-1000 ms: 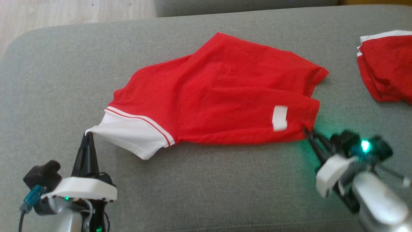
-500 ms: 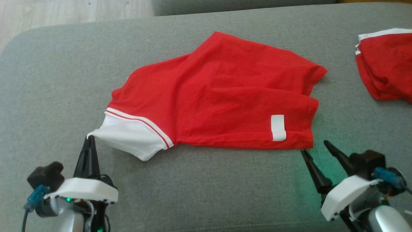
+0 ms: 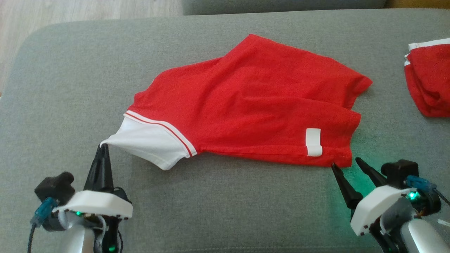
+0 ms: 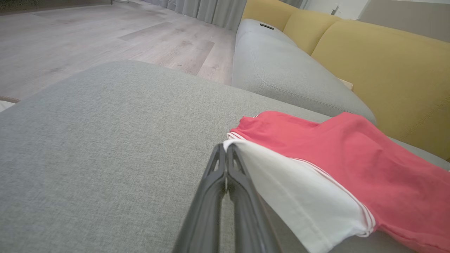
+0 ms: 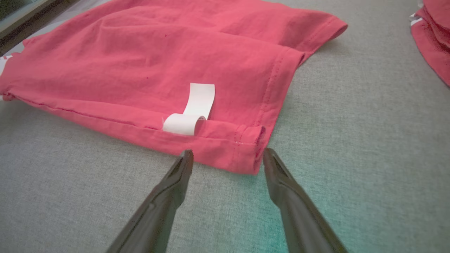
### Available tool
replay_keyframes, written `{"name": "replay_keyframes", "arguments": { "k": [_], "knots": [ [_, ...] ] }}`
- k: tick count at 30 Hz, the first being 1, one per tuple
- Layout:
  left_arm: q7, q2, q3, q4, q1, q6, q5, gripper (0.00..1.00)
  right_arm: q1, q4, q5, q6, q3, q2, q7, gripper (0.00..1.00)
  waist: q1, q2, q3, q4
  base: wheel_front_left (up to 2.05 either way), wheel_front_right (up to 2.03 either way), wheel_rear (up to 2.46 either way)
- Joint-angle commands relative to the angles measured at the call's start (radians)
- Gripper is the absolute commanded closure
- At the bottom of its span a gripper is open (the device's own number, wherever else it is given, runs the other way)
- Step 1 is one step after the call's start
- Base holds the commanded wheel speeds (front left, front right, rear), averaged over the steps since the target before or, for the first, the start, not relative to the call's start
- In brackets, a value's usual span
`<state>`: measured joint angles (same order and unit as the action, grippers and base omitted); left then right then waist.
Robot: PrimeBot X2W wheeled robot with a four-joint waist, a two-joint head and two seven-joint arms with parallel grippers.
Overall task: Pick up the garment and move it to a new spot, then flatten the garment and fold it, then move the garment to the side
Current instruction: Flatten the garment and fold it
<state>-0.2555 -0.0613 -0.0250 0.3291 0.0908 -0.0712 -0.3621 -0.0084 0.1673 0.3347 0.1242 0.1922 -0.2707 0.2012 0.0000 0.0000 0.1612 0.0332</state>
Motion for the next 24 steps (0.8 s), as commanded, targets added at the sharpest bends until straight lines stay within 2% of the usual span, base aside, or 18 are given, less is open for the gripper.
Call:
{"name": "replay_keyframes", "arguments": {
  "k": [1,12,15,16,17,18,19,20,21,22,24],
  "knots": [
    [-0.006,-0.010,0.025,-0.025,0.042,-0.004,0.012,1.00,-0.036,-0.022,0.009,0.007,0.018,-0.014,-0.015,0.00,0.0000,0.0000,0.000,0.001,0.00,0.00,0.00],
    [-0.006,-0.004,0.025,-0.028,0.046,-0.006,0.021,1.00,-0.097,0.064,0.034,0.007,0.049,-0.005,-0.054,0.00,0.0000,0.0000,0.019,0.004,0.00,0.00,0.00],
    [-0.006,-0.003,0.024,-0.026,0.051,-0.007,0.022,1.00,-0.114,0.081,0.043,0.007,0.062,-0.003,-0.061,0.08,0.0000,0.0000,0.023,0.006,0.00,0.00,0.00],
    [-0.006,-0.002,0.023,-0.025,0.052,-0.007,0.022,1.00,-0.119,0.085,0.046,0.007,0.066,-0.002,-0.063,0.13,0.0000,0.0000,0.024,0.007,0.00,0.00,0.00],
    [-0.006,-0.002,0.022,-0.024,0.054,-0.008,0.023,1.00,-0.123,0.090,0.048,0.007,0.071,-0.003,-0.066,0.26,0.0000,0.0000,0.025,0.008,0.00,0.00,0.00],
    [-0.006,-0.001,0.022,-0.022,0.055,-0.008,0.023,1.00,-0.126,0.094,0.049,0.007,0.074,-0.004,-0.068,0.51,0.0000,0.0000,0.025,0.010,0.00,0.00,0.00],
    [-0.006,-0.001,0.022,-0.021,0.056,-0.008,0.024,1.00,-0.129,0.097,0.050,0.007,0.077,-0.004,-0.070,0.62,0.0000,0.0000,0.024,0.011,0.00,0.00,0.00],
    [-0.006,-0.001,0.022,-0.019,0.056,-0.008,0.024,1.00,-0.130,0.099,0.051,0.007,0.079,-0.004,-0.071,0.79,0.0000,0.0000,0.023,0.012,0.00,0.00,0.00],
    [-0.006,0.000,0.023,-0.018,0.056,-0.008,0.024,1.00,-0.131,0.099,0.053,0.007,0.081,-0.005,-0.074,0.91,0.0000,0.0000,0.021,0.013,0.00,0.00,0.00],
    [-0.006,0.000,0.027,-0.017,0.054,-0.008,0.025,1.00,-0.130,0.095,0.052,0.007,0.076,-0.012,-0.083,1.00,0.0000,0.0000,0.015,0.014,0.00,0.00,0.00],
    [-0.006,0.000,0.035,-0.021,0.049,-0.008,0.024,1.00,-0.121,0.082,0.047,0.007,0.061,-0.019,-0.097,1.00,0.0000,0.0000,0.003,0.014,0.00,0.00,0.00]
  ]
}}
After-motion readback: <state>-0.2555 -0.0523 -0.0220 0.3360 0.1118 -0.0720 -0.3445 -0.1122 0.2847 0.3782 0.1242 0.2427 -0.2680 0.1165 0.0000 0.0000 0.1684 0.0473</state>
